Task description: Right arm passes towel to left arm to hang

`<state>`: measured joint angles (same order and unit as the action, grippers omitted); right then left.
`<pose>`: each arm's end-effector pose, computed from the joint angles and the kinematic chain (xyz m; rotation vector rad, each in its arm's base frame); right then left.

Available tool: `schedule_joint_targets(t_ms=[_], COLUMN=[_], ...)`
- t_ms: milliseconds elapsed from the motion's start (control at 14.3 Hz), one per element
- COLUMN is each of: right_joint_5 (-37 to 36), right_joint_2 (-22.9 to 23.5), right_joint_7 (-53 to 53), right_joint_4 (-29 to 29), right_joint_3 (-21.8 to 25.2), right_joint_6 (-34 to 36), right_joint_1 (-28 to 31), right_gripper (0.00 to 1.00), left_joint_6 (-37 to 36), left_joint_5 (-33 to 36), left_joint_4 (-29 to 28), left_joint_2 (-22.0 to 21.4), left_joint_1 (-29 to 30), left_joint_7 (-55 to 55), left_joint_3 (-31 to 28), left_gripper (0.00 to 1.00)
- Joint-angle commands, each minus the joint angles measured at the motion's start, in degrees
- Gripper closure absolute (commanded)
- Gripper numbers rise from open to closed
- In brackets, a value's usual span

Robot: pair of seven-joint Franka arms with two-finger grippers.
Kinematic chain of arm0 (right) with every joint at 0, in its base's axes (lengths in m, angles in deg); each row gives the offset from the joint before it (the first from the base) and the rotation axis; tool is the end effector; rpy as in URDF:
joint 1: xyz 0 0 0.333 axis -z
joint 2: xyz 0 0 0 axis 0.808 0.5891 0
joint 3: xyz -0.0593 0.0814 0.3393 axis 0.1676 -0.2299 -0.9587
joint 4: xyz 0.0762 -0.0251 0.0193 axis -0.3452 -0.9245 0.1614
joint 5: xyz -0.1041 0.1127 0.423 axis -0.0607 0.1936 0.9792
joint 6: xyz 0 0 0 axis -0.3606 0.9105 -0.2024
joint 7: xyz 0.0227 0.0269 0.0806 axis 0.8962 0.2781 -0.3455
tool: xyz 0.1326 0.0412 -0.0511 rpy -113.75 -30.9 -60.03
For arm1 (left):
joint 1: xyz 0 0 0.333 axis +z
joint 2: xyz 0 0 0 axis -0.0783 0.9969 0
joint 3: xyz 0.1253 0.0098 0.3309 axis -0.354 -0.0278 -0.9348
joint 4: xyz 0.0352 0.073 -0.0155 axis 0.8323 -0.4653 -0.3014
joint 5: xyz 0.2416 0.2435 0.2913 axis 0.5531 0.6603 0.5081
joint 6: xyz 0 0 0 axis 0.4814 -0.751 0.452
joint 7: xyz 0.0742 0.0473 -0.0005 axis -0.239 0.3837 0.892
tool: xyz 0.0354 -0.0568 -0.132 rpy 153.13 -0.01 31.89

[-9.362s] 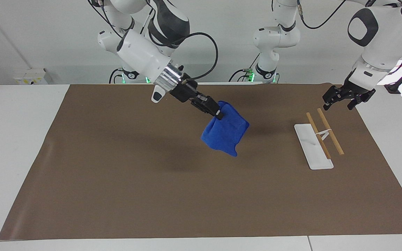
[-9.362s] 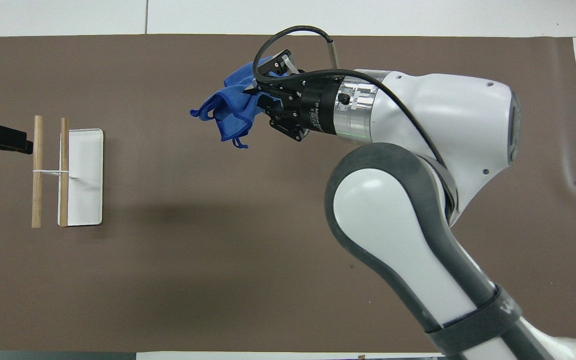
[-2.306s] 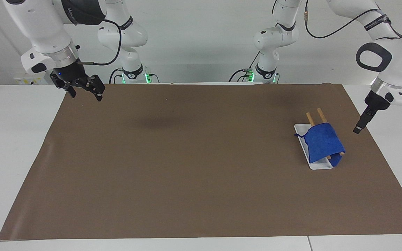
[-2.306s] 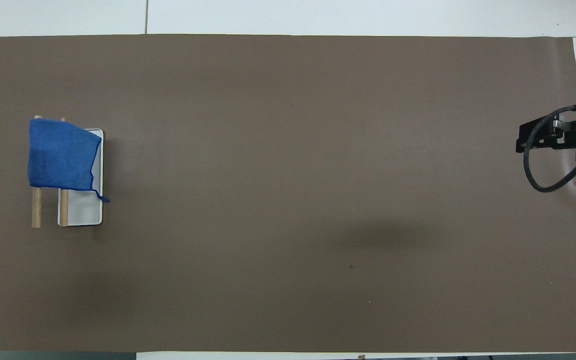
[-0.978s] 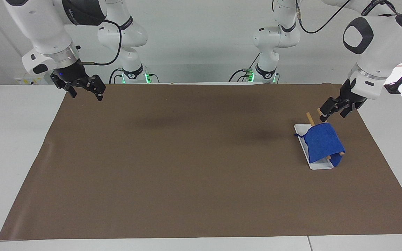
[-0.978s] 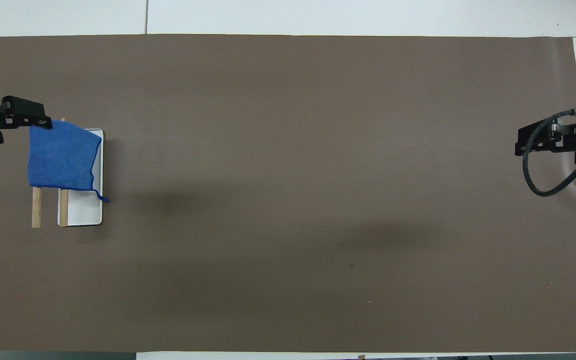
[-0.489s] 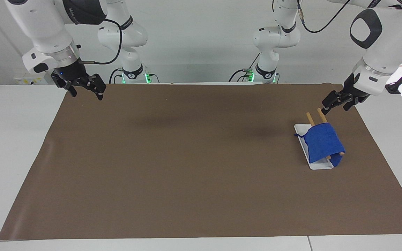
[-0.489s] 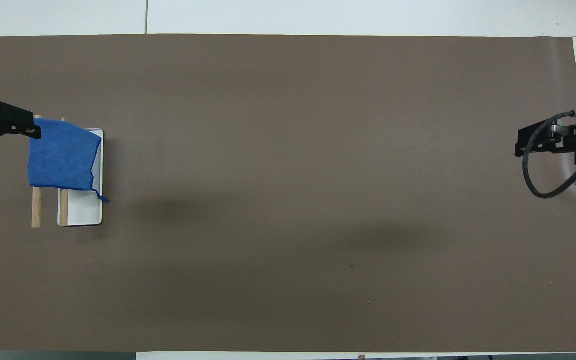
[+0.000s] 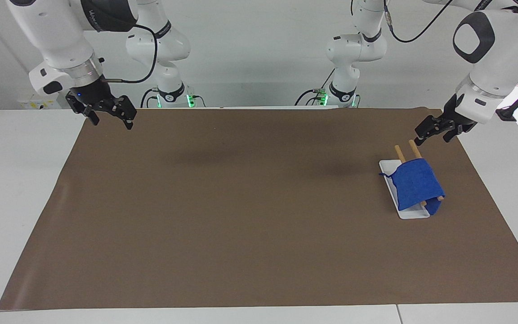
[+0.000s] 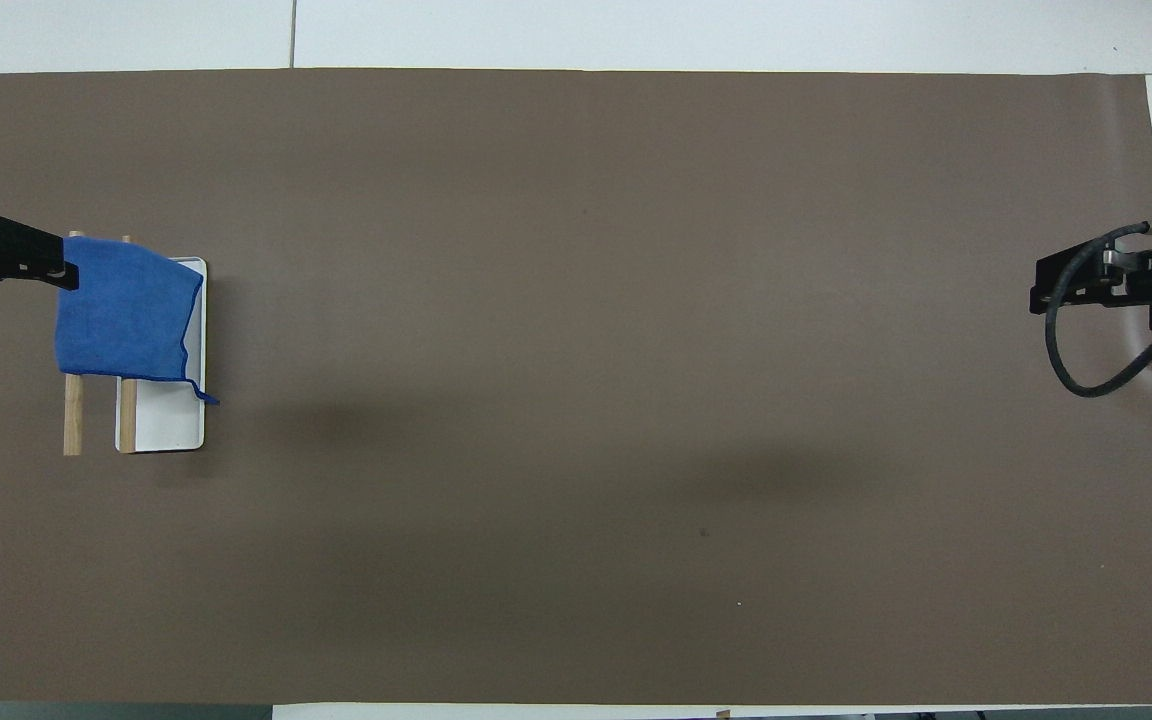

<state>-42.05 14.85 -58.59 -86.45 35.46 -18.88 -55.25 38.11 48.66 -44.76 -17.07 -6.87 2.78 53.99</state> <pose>0.5982 0.0028 0.6099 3.1139 -0.2792 -0.0603 0.6363 0.0089 0.5745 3.0837 0.1082 -0.0506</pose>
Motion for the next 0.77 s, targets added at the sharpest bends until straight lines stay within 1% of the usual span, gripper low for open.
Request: schedule_joint_targets(t_ms=[0, 140, 279, 489, 629, 699], right_joint_5=[0.03, 0.03, -0.06, 0.91, 0.21, 0.29], right_joint_2=[-1.31, -1.22, -1.05, -0.35, -0.08, -0.08], right_joint_7=[-1.37, -1.46, -1.55, -5.92, -8.22, -7.70], right_joint_4=[-1.54, -1.45, -0.93, 1.35, 1.45, 1.36], right_joint_3=[-0.12, -0.12, -0.12, 0.05, 0.05, 0.05], right_joint_6=[-0.41, -0.41, 0.20, 2.93, 2.23, 2.23], right_joint_1=[0.38, 0.47, 0.65, 1.69, 1.88, 1.88], right_gripper=[0.00, 0.00, 0.00, 0.00, 0.00, 0.00], left_joint_6=[-0.77, -0.68, 1.77, 3.01, 3.10, 3.01], left_joint_5=[0.92, 0.92, 1.01, 1.01, 1.79, 3.63], left_joint_4=[-2.31, -3.37, -4.95, -4.52, -4.43, -4.34], left_joint_2=[-2.59, -3.29, -4.26, -3.91, -3.82, -3.82], left_joint_1=[0.01, 0.01, 0.01, 0.01, -0.43, -0.69], left_joint_7=[-0.69, -0.95, -1.73, -5.68, -5.96, -6.05], left_joint_3=[-0.23, -0.23, -0.23, -0.23, -0.23, -0.06], left_gripper=[0.00, 0.00, 0.00, 0.00, 0.00, 0.00])
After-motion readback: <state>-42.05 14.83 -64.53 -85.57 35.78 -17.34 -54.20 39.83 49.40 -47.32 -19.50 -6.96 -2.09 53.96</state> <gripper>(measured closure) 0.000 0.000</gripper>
